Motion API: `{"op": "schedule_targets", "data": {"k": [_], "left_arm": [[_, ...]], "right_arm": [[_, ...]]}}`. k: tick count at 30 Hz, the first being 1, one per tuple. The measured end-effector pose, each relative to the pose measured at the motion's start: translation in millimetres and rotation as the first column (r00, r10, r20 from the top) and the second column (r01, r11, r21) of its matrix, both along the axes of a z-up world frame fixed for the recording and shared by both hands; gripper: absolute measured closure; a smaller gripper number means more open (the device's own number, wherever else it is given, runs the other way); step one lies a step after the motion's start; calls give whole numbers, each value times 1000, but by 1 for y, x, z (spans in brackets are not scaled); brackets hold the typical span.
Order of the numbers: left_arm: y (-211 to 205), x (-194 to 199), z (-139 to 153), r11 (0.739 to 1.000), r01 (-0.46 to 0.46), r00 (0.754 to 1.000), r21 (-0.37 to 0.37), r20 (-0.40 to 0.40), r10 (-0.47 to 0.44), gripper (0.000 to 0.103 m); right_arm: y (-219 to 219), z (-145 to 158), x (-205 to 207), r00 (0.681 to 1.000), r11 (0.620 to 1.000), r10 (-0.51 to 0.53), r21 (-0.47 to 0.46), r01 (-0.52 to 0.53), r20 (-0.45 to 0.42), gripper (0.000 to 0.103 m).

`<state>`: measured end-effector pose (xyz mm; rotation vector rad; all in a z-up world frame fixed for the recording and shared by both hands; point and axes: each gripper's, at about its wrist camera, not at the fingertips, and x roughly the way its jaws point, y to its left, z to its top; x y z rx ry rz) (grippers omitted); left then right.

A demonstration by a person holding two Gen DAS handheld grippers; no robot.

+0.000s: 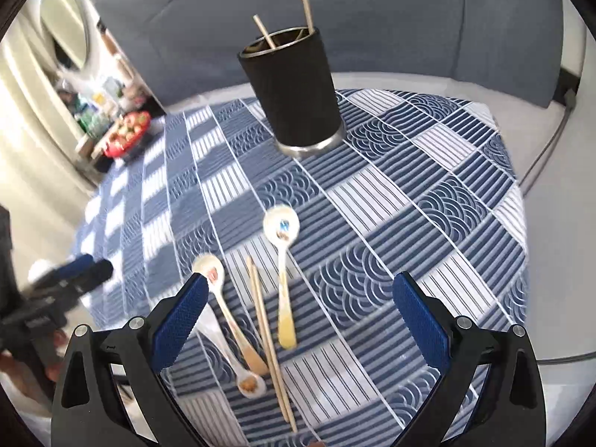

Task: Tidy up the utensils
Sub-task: 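Withdraw both tools from the cup back over the spoons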

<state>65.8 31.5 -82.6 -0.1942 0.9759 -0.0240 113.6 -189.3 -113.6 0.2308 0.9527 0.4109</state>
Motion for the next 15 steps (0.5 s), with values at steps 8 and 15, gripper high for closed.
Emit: {"op": "schedule_targets", "data": {"k": [8,15], "left_arm": [[-8,-24,9,995,64,998,-81,33,-62,6],[-6,-38,19,998,24,996,-50,88,-20,6]], "right_arm": [[11,8,-29,996,994,36,-103,-28,77,8],[-2,9,-37,997,1000,11,-30,-8,75,8]]}}
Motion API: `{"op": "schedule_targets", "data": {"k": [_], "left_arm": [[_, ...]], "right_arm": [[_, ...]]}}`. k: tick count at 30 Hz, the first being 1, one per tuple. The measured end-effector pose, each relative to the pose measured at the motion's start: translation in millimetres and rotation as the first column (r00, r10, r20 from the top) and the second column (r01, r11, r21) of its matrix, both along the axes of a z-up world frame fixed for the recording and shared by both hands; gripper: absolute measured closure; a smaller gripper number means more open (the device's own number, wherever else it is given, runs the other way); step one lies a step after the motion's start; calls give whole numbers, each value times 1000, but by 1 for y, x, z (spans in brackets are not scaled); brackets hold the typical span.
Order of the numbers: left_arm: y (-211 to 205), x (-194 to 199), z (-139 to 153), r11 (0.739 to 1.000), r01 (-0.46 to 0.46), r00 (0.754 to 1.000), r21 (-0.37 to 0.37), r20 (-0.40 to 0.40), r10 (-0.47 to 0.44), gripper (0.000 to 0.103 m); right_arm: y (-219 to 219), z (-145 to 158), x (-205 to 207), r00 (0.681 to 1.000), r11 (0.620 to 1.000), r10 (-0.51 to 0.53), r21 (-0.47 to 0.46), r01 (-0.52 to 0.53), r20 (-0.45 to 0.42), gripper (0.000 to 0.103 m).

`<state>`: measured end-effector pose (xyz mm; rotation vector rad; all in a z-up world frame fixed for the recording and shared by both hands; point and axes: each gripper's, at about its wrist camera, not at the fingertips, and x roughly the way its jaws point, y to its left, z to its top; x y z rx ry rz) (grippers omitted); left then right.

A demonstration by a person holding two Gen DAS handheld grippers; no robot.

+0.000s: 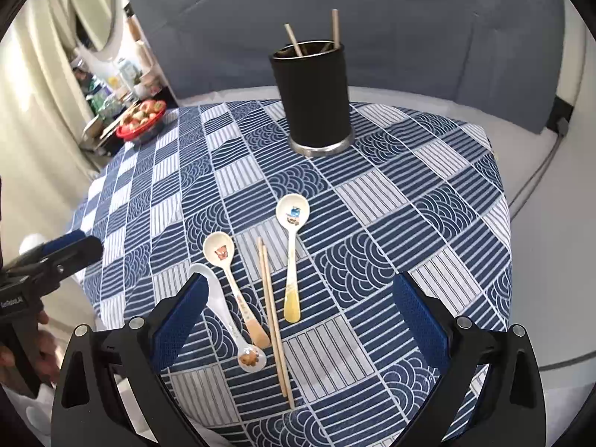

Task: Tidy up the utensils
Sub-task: 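Withdraw both tools from the cup back over the spoons, then grasp the yellow-handled cartoon spoon near its bowl with the left tool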

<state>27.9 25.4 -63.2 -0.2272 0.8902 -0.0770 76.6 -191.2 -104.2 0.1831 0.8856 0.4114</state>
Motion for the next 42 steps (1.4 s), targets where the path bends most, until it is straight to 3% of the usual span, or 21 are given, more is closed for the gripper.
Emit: {"op": "schedule_targets", "data": {"k": [2,7,11,16,25,30,42], "left_arm": [[4,2,0,999,-28,999,19,-17,28,6],[-3,16,-3,998,21,999,51,-43,-19,6],[-23,41,-11,977,161,985,143,-89,-149,12],[-27,74,-19,958,269,960,99,-100,-260,12],[-39,155,-51,899,433,892,68,-181,-415,12],[-47,188,-70,872,488,853,36,-232,-467,12],[-90,219,-112,780,625,735,-1,-334,-590,20]], "right_arm": [[-5,-1,0,1000,1000,-22,14,22,-17,8],[-8,-4,-4,998,1000,-27,-3,27,-57,8],[-5,-1,-4,999,999,-21,-34,20,-28,8],[-3,-10,5,998,997,-17,-76,13,-60,9],[6,-35,22,995,987,-15,-162,-2,-103,9],[9,-47,35,989,987,-30,-158,7,-142,9],[12,-74,45,977,983,-76,-176,41,-201,9]]}}
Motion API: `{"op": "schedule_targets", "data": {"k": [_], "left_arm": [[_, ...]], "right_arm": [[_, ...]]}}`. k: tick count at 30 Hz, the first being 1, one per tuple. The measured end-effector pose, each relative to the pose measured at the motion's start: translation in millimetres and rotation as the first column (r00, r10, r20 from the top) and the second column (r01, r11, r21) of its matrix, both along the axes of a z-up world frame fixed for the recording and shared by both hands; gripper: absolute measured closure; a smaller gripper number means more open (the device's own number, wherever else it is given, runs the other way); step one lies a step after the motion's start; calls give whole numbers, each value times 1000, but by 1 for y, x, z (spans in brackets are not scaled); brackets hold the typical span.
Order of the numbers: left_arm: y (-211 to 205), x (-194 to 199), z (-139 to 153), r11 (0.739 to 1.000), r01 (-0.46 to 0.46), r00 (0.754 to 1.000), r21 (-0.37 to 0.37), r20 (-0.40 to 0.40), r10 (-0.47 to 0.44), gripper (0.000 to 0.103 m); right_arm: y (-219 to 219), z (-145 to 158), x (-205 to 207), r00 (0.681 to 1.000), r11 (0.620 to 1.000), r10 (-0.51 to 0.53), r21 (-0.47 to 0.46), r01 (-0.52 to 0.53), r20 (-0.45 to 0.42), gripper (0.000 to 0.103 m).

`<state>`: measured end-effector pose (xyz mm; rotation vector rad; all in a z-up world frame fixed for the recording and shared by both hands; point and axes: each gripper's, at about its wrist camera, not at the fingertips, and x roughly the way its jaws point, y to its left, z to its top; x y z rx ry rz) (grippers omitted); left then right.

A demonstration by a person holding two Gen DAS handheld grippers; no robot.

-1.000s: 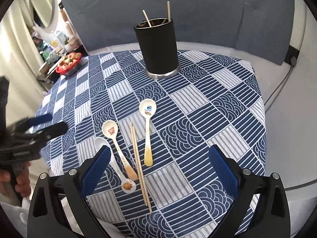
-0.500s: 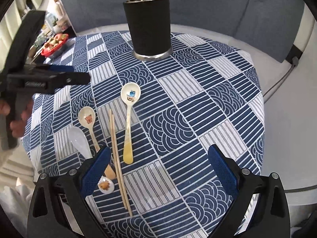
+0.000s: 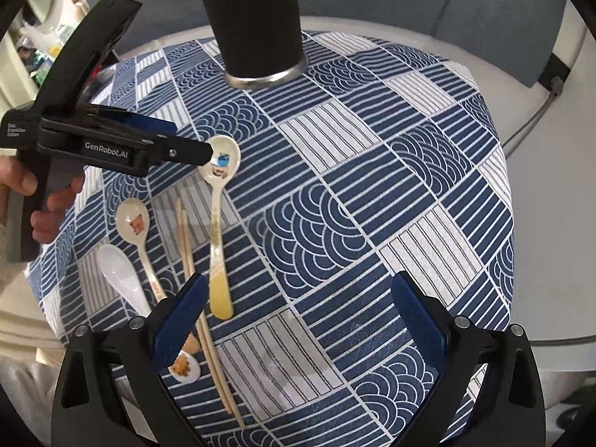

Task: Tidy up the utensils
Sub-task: 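Grasp the yellow-handled cartoon spoon near its bowl with the left tool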

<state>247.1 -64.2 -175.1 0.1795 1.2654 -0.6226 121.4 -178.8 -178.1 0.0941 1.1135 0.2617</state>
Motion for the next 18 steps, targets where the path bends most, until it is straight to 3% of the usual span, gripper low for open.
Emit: {"op": "schedule_targets", "data": {"k": [2,11,15,16,18], "left_arm": [[-7,-1,-3,1000,27,1000,14,8,-27,21],[-20,-2,-10,996,84,996,28,15,-85,44],[-24,-4,-11,991,112,992,73,52,-116,71],[-23,-2,-11,992,110,993,56,39,-112,89],[-19,3,-11,996,92,996,22,13,-92,93]], "right_arm": [[0,-4,0,1000,1000,-5,-4,5,-7,9],[-2,-13,-4,999,1000,-24,0,24,-24,9],[-1,-16,-4,1000,1000,-19,-4,18,-24,9],[-1,-17,-5,1000,1000,-16,-9,16,-22,9],[1,-18,-4,1000,1000,-9,-21,9,-16,9]]}}
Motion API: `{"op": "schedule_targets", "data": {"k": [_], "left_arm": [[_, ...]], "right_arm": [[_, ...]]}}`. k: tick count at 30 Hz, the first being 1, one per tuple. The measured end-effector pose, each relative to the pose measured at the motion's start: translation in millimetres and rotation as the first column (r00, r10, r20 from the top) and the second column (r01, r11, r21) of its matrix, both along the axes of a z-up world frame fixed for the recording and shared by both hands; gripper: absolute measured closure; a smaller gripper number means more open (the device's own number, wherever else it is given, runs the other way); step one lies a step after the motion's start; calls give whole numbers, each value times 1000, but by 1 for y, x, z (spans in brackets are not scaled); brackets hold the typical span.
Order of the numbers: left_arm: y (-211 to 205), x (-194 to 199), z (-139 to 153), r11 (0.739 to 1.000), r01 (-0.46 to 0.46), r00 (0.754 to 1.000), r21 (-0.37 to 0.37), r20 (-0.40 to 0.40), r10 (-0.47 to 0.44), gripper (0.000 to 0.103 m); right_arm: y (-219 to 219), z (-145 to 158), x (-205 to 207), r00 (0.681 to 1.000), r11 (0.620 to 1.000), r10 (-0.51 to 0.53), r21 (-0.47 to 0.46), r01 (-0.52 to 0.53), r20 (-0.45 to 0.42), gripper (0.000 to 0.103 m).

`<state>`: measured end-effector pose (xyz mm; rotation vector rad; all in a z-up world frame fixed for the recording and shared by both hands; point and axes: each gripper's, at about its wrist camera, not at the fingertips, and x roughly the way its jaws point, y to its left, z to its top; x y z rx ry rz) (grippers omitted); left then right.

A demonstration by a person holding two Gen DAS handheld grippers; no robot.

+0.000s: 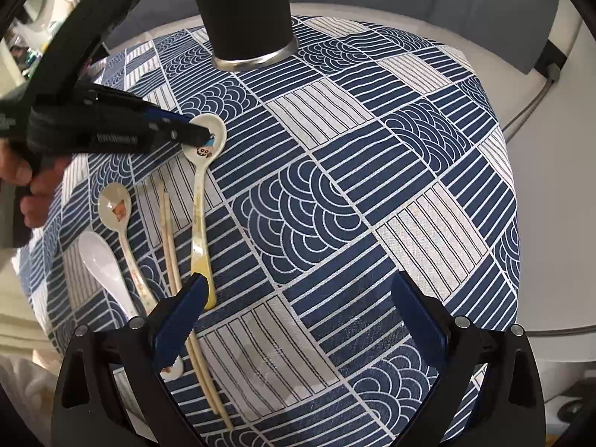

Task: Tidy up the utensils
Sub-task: 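Grasp the yellow-handled cartoon spoon near its bowl with the left tool, then grasp the spoon's yellow handle with the right tool while the left tool lifts the bowl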

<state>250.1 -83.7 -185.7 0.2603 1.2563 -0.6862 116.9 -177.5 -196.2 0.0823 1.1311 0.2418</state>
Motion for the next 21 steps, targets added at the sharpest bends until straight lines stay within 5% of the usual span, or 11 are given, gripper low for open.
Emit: {"op": "schedule_targets", "data": {"k": [12,18,21], "left_arm": [[9,-2,10,998,-70,998,-8,3,70,97],[16,-3,18,993,-119,993,-17,3,119,98],[17,-7,22,989,-146,989,-30,-1,146,98]], "right_arm": [[33,2,18,984,987,156,-42,-153,83,10],[41,-4,21,975,977,209,28,-211,79,10],[51,-9,22,967,970,244,5,-245,74,37]]}}
